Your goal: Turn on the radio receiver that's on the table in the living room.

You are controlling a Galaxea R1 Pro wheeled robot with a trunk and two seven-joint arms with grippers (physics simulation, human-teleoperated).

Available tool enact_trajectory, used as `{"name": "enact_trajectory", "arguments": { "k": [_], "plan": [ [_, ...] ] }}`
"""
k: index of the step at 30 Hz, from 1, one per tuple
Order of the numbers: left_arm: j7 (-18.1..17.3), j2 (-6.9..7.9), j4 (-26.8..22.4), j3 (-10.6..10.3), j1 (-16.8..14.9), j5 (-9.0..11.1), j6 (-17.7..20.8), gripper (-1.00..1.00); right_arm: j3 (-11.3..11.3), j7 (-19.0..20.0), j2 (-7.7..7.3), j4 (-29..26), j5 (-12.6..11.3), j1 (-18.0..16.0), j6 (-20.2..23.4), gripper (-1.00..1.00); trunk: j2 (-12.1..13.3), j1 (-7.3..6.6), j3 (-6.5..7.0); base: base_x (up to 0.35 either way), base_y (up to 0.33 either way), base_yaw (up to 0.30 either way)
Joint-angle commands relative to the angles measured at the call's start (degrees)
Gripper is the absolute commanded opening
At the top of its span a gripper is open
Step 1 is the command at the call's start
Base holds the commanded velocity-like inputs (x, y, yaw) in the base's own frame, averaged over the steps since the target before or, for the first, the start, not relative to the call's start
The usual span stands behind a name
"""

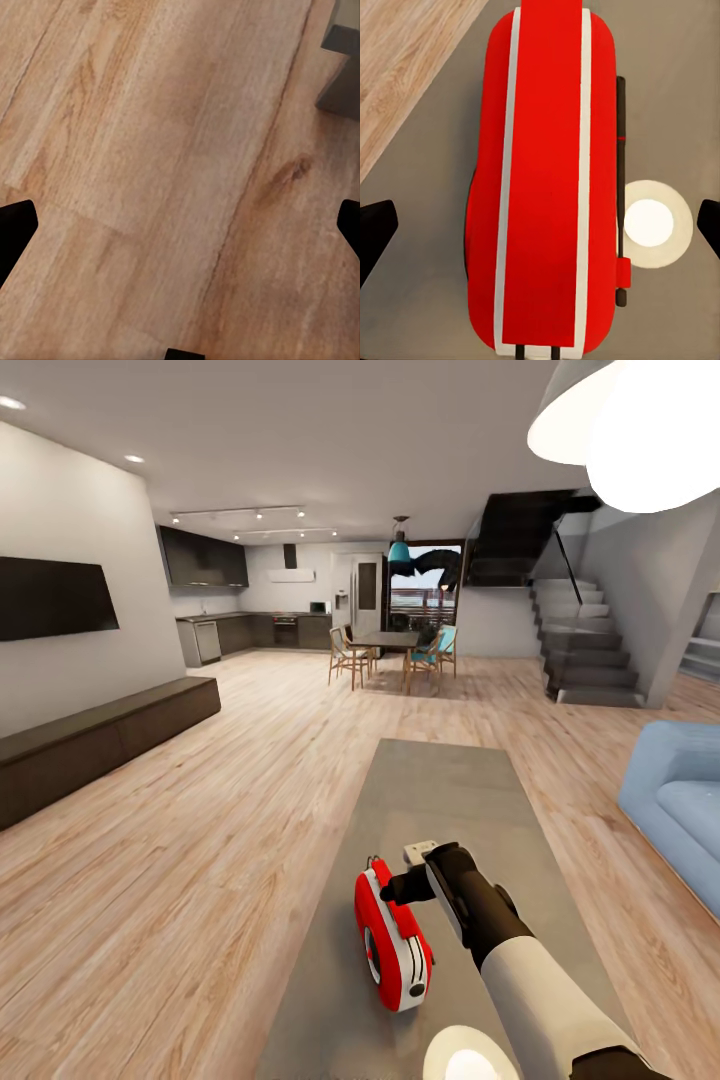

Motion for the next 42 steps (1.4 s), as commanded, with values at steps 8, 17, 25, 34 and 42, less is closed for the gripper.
{"name": "enact_trajectory", "arguments": {
  "k": [8,17,25,34,42],
  "plan": [
    [0.05,0.0,0.0,-0.01,-0.01,0.0,0.0,1.0,-0.01,-0.12,0.0,0.0,0.0,0.0,0.07,1.0,-1.2,0.66,-0.54,0.0,0.0,0.0],
    [0.18,0.05,0.0,-0.04,0.0,0.0,0.08,1.0,0.14,-0.09,0.0,0.0,0.08,0.0,0.08,1.0,-2.01,1.1,-0.9,0.0,0.0,0.0],
    [0.07,0.0,0.0,-0.04,0.0,0.0,0.09,1.0,0.16,-0.13,0.0,0.0,0.03,0.0,0.05,1.0,-2.41,1.32,-1.08,0.0,0.0,0.0],
    [0.17,0.0,0.0,-0.01,0.0,0.0,0.09,1.0,0.15,-0.25,0.0,0.0,0.05,0.0,0.09,1.0,-6.02,3.29,-2.69,0.0,0.0,0.0],
    [0.18,0.0,0.0,-0.04,-0.01,0.0,0.09,1.0,0.15,-0.28,0.0,0.0,0.08,0.0,0.09,1.0,-9.22,5.05,-4.13,0.0,0.0,0.0]
  ]
}}
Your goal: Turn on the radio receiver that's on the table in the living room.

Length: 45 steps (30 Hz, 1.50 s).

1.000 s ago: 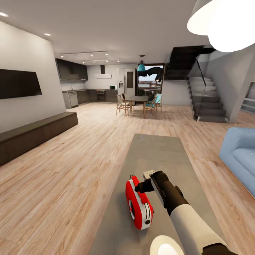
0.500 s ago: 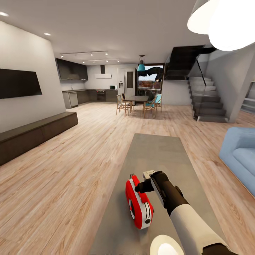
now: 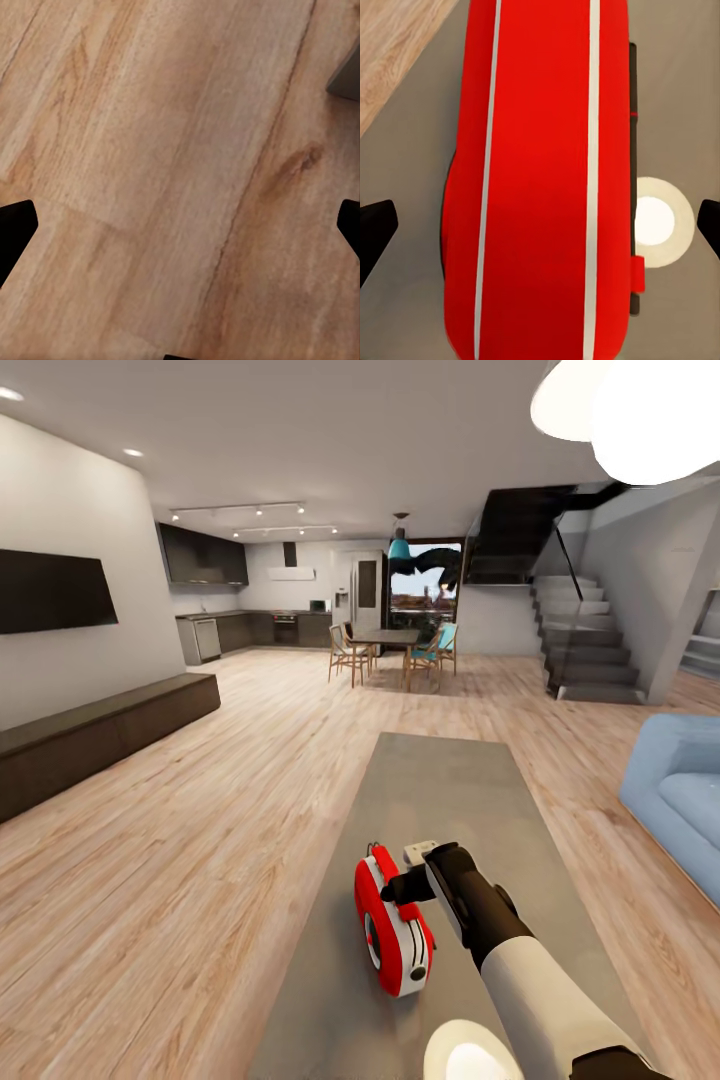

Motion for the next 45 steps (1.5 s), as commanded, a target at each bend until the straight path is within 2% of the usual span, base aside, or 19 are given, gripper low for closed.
{"name": "enact_trajectory", "arguments": {
  "k": [1,29,37,45],
  "plan": [
    [0.0,0.0,0.0,0.0,0.0,0.0,-0.01,1.0,0.0,0.02,0.0,0.0,0.0,0.0,0.0,1.0,-0.42,0.23,-0.18,0.0,0.0,0.0],
    [0.0,-0.02,0.0,0.01,0.01,0.0,-0.09,1.0,-0.08,0.03,0.0,0.37,0.0,0.0,0.08,1.0,-0.42,0.23,-0.18,0.0,0.0,0.0],
    [0.0,-0.03,0.0,0.02,0.01,0.0,-0.09,1.0,-0.08,0.03,0.0,0.6,0.0,0.0,0.01,1.0,-3.62,1.98,-1.62,0.0,0.0,0.0],
    [-0.08,-0.08,0.0,0.0,0.01,0.0,-0.01,1.0,-0.08,0.08,0.0,0.61,0.0,0.0,0.0,1.0,-3.62,1.98,-1.62,0.0,0.0,0.0]
  ]
}}
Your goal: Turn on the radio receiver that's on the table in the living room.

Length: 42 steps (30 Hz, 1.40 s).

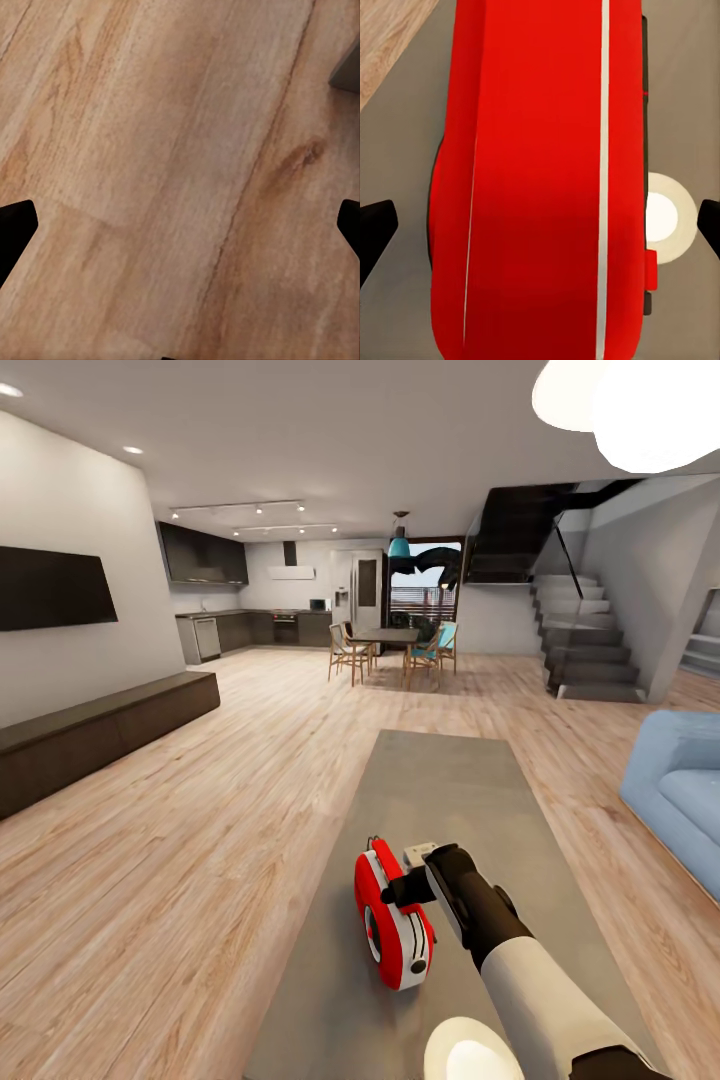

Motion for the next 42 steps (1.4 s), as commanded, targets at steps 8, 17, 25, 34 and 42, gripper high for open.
{"name": "enact_trajectory", "arguments": {
  "k": [8,17,25,34,42],
  "plan": [
    [-0.1,0.0,0.0,0.0,0.0,0.0,0.01,1.0,0.0,0.14,0.0,0.3,0.0,0.0,-0.23,-1.0,0.0,0.0,0.0,0.0,0.0,0.0],
    [-0.16,0.0,0.0,0.0,0.0,-0.03,0.01,1.0,-0.08,0.06,0.0,0.44,0.0,0.0,-0.32,-1.0,0.0,0.0,0.0,0.0,0.0,0.0],
    [-0.28,0.24,0.0,0.0,0.0,-0.14,0.01,1.0,-0.17,-0.05,0.0,0.44,0.0,0.0,-0.27,-1.0,0.0,0.0,0.0,0.0,0.0,0.0],
    [-0.19,0.7,0.02,0.0,0.0,-0.53,0.01,1.0,-0.18,0.07,0.0,0.44,0.0,0.0,-0.28,-1.0,0.0,0.0,0.0,0.0,0.0,0.0],
    [-0.18,0.7,0.08,0.0,0.0,-0.77,0.01,1.0,-0.16,0.09,0.0,0.44,0.02,0.0,-0.3,-1.0,0.8,-0.44,0.36,0.0,0.0,0.0]
  ]
}}
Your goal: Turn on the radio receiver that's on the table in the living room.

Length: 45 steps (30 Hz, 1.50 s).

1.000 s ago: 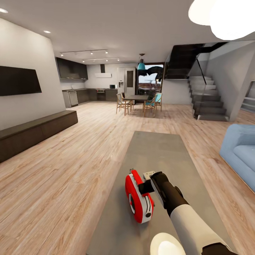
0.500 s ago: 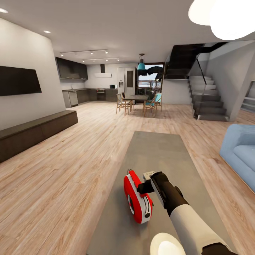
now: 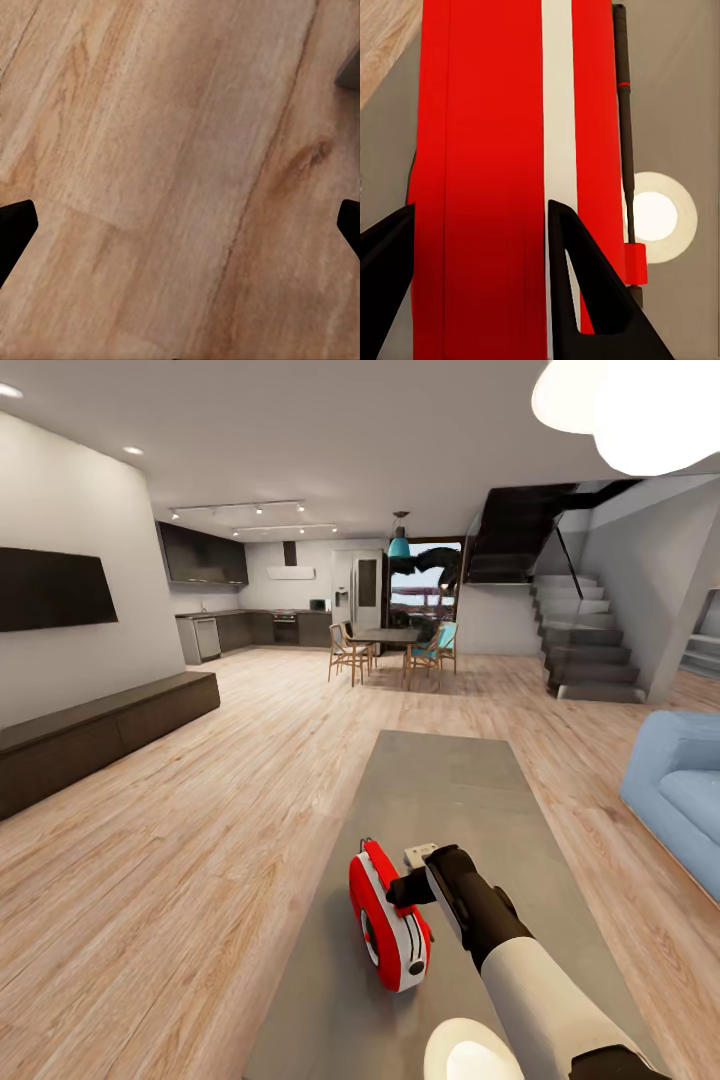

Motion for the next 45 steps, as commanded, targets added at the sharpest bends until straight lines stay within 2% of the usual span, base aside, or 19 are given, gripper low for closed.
{"name": "enact_trajectory", "arguments": {
  "k": [1,45],
  "plan": [
    [0.0,0.03,-0.01,0.02,0.0,-0.04,0.0,1.0,0.03,-0.01,0.0,-0.01,-0.23,0.0,0.04,-1.0,0.41,-0.23,0.19,0.0,0.0,0.0],
    [0.21,0.18,0.01,0.09,0.0,-0.11,0.0,1.0,0.07,0.54,0.0,-0.01,0.1,0.0,-0.03,-1.0,18.06,-9.89,8.09,0.0,0.0,0.0]
  ]
}}
